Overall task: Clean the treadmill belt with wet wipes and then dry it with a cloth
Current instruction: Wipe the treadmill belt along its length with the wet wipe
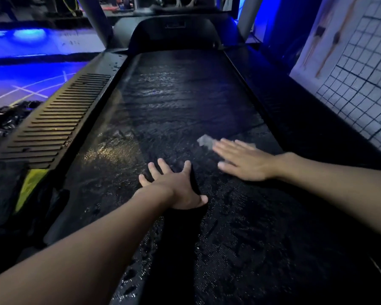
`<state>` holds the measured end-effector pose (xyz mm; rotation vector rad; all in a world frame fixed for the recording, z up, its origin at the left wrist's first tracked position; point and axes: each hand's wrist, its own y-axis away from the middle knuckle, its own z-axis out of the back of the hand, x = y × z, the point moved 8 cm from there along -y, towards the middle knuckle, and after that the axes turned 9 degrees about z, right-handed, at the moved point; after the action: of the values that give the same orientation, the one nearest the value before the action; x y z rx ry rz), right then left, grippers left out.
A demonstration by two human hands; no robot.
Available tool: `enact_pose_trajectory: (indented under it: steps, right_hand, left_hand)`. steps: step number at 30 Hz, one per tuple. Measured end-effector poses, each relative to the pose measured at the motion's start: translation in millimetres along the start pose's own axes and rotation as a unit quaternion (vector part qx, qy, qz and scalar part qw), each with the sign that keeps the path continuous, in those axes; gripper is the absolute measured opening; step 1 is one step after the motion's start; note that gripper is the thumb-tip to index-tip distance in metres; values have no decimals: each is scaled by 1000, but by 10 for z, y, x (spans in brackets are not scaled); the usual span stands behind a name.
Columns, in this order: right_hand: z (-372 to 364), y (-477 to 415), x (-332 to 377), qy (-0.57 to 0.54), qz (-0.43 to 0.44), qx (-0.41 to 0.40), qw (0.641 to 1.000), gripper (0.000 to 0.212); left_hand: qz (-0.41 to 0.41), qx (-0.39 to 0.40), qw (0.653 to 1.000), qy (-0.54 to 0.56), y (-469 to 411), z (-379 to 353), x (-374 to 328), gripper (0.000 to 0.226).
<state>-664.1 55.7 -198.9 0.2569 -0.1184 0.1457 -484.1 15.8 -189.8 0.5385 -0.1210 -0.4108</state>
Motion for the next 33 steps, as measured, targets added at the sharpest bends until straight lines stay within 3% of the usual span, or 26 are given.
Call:
enact_pose_trajectory:
  steps: [3, 8, 11, 16, 20, 25, 29, 33]
  right_hand:
    - [109, -59, -371, -22, -121, -8, 992, 68]
    - [-35, 125, -159, -18, -37, 5, 999, 68]
    - [89, 90, -614, -48, -173, -7, 984, 69]
    - [-105, 253, -419, -16, -99, 4, 995, 75]
    - [40, 279, -709, -53, -229, -25, 972, 71]
    - [-178, 493, -349, -25, -118, 17, 992, 86]
    - [-46, 481, -509, -61, -219, -13, 974, 76]
    - [-225, 609, -181, -32, -128, 7, 991, 74]
  left_hand:
    - [1, -4, 1000, 1, 22, 11, 3, 110]
    - [24, 4, 1000, 4, 23, 11, -44, 111]
    - [7, 17, 1000, 15, 101, -12, -158, 101]
    - [-28, 27, 999, 19, 92, -29, -233, 83]
    - [-26, 28, 999, 14, 92, -41, -230, 83]
    - [-26, 25, 999, 20, 81, -38, -214, 84]
    - [-30, 15, 999, 29, 101, -39, -204, 84]
    - [-25, 7, 999, 46, 92, -51, -187, 84]
